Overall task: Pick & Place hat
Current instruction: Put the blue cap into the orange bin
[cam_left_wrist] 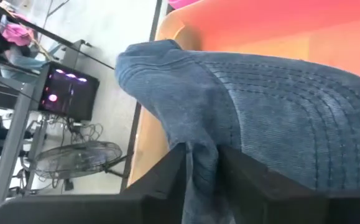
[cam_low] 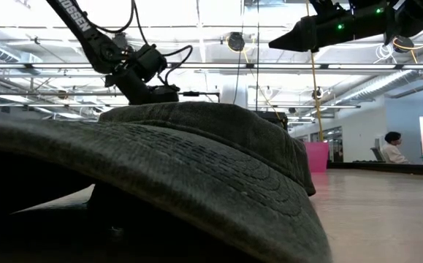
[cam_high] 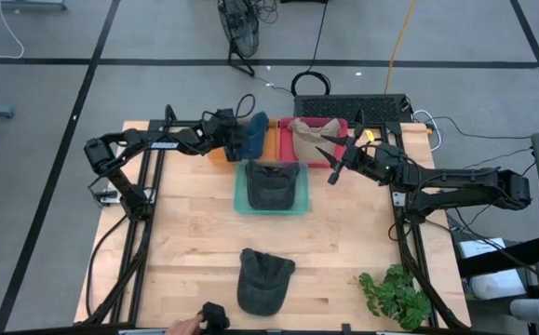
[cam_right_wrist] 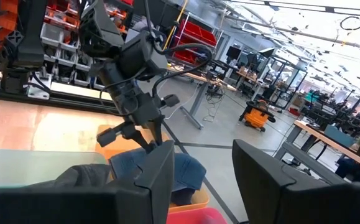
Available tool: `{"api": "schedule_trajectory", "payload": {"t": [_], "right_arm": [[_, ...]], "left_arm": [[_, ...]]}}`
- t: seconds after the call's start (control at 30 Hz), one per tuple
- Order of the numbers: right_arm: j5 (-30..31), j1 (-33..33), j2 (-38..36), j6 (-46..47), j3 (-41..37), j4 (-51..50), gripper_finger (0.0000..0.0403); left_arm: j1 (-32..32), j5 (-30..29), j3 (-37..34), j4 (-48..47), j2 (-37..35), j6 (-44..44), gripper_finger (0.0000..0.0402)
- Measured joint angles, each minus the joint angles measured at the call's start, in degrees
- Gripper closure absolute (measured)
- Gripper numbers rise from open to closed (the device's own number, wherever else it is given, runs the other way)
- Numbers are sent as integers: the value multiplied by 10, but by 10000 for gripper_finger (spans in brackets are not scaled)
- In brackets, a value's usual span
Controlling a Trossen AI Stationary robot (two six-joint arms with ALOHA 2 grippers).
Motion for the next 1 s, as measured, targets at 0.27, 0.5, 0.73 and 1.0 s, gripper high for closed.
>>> {"api": "schedule_trajectory", "payload": {"t": [0.27,0.5,0.73,1.0], "right_arm": [[0,0,0,0,0,-5,261],[0,0,0,0,0,-6,261],[0,0,0,0,0,-5,261],[-1,0,0,11,0,-3,261]], "left_arm": [[-20,-59,8,3,-35,-19,261],[-59,-91,9,-59,-74,-57,242],[-94,-40,9,-127,-91,-172,261],[-67,-50,-3,-76,-60,-277,329]]}}
